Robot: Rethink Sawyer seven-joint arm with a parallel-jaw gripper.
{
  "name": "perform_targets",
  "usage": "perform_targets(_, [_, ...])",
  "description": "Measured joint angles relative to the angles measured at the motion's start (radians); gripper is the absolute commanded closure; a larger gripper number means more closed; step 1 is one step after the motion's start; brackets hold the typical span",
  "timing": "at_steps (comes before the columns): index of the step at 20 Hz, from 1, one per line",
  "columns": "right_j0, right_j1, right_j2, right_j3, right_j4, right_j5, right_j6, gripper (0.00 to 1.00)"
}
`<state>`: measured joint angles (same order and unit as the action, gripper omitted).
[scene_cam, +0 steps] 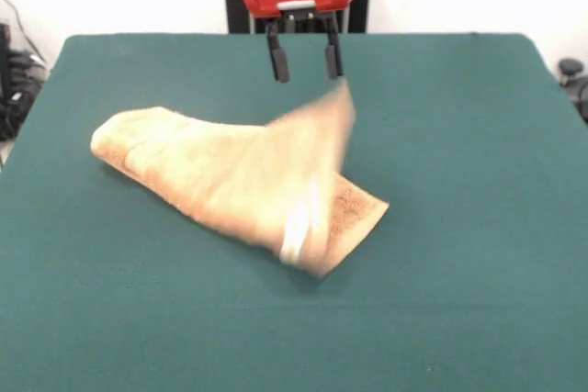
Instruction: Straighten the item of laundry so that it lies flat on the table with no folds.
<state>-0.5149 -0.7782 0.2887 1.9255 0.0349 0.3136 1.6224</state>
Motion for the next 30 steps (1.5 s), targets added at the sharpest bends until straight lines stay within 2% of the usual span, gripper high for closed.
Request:
perform_targets(7, [0.049, 0.001, -0.059, 0.000, 0.018, 0.087, 0.000, 0.00])
perform_targets(11, [0.050, 0.001, -0.076, 0.000, 0.018, 0.121, 0.000, 0.00])
perform_targets(18, [0.045, 0.002, -0.101, 0.000, 0.014, 0.096, 0.000, 0.00])
perform_targets(23, [0.082, 0.009, -0.146, -0.019, -0.044, -0.031, 0.000, 0.00])
perform_targets(26, [0.149, 0.033, -0.210, -0.065, -0.115, -0.178, 0.000, 0.00])
perform_targets(30, [0.188, 0.059, -0.233, -0.126, -0.160, -0.255, 0.000, 0.00])
